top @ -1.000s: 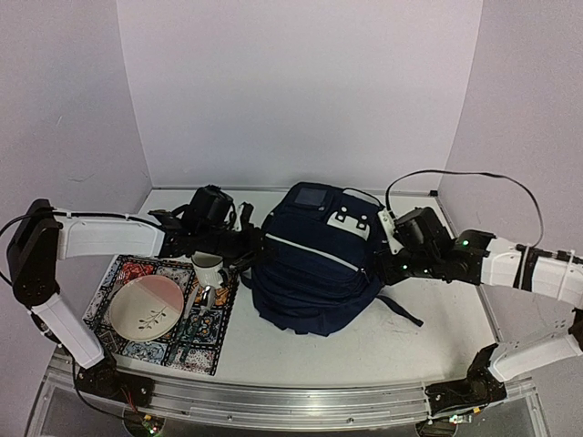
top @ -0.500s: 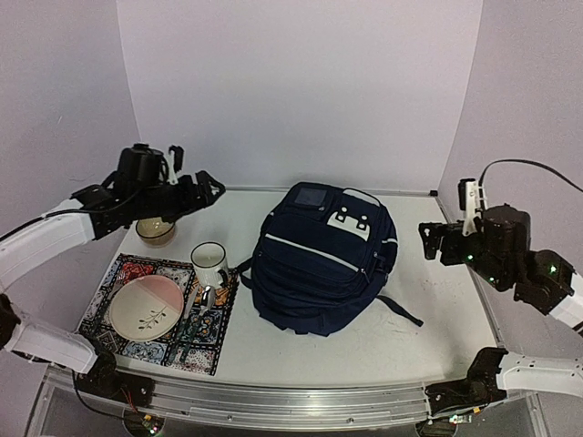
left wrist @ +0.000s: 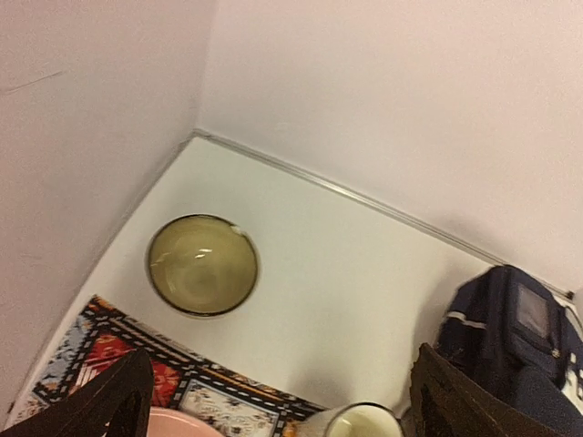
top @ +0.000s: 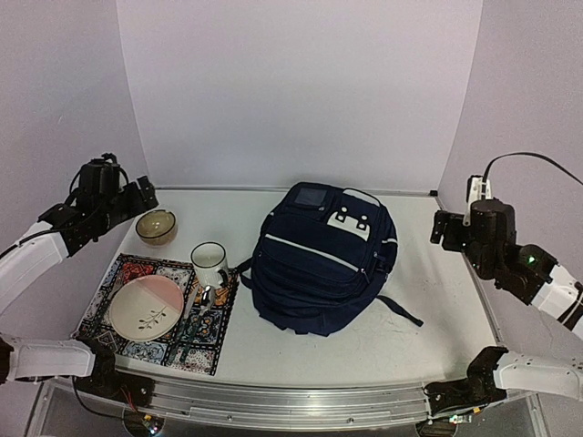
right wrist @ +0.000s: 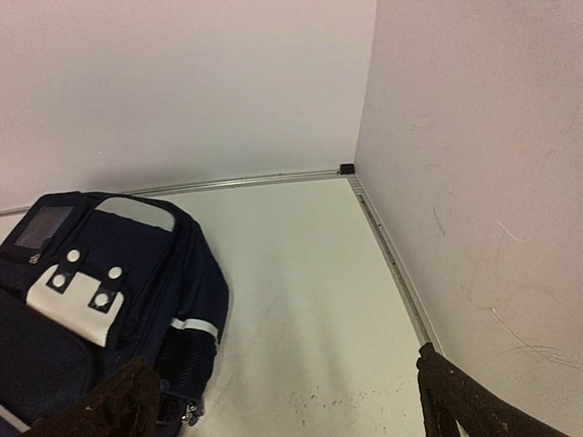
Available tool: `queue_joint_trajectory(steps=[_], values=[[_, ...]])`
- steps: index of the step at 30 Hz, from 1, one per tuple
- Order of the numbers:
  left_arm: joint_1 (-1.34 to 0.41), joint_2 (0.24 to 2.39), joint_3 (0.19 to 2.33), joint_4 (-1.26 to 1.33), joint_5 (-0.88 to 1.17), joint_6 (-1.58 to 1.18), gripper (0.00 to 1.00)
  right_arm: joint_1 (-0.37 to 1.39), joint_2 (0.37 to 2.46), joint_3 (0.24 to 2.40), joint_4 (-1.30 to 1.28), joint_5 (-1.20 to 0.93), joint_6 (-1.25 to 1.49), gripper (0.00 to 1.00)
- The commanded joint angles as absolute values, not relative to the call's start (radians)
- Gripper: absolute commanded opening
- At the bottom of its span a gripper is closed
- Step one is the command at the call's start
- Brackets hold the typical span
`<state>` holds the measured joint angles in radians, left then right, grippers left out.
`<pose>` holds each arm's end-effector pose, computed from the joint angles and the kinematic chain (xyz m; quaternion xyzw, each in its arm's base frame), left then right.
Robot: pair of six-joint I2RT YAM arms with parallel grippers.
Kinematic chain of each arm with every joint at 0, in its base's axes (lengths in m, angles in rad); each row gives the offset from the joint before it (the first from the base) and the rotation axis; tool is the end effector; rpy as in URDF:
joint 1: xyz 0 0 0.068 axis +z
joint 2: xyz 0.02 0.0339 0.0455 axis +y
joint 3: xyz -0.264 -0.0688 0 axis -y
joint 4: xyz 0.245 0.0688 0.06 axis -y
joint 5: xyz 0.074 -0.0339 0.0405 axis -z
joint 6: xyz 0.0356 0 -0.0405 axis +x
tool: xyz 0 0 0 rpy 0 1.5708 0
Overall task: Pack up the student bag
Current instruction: Reset both arms
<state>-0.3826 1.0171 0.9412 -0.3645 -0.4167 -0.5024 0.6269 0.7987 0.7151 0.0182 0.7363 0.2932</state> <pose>0.2154 -0.0712 0.3339 -0.1600 0.8181 -0.0665 0.5483 0.1640 0.0892 0.3354 0.1295 0.7123 0.0478 0.6881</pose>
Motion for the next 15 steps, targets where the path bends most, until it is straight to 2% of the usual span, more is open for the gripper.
queue_joint_trajectory(steps=[1, 5, 15], values=[[-0.200, 0.918, 0.930, -0.340, -0.342, -0.445, 1.00, 0.403, 0.775, 0.711, 0.133, 0.556, 0.254, 0.98], [-0.159, 0.846, 0.924, -0.345, -0.309, -0.391, 1.00, 0.294, 0.726, 0.711, 0.132, 0.499, 0.232, 0.98], [-0.211, 0.510, 0.856, -0.293, -0.391, -0.236, 1.00, 0.284, 0.364, 0.648, 0.052, 0.485, 0.219, 0.98]])
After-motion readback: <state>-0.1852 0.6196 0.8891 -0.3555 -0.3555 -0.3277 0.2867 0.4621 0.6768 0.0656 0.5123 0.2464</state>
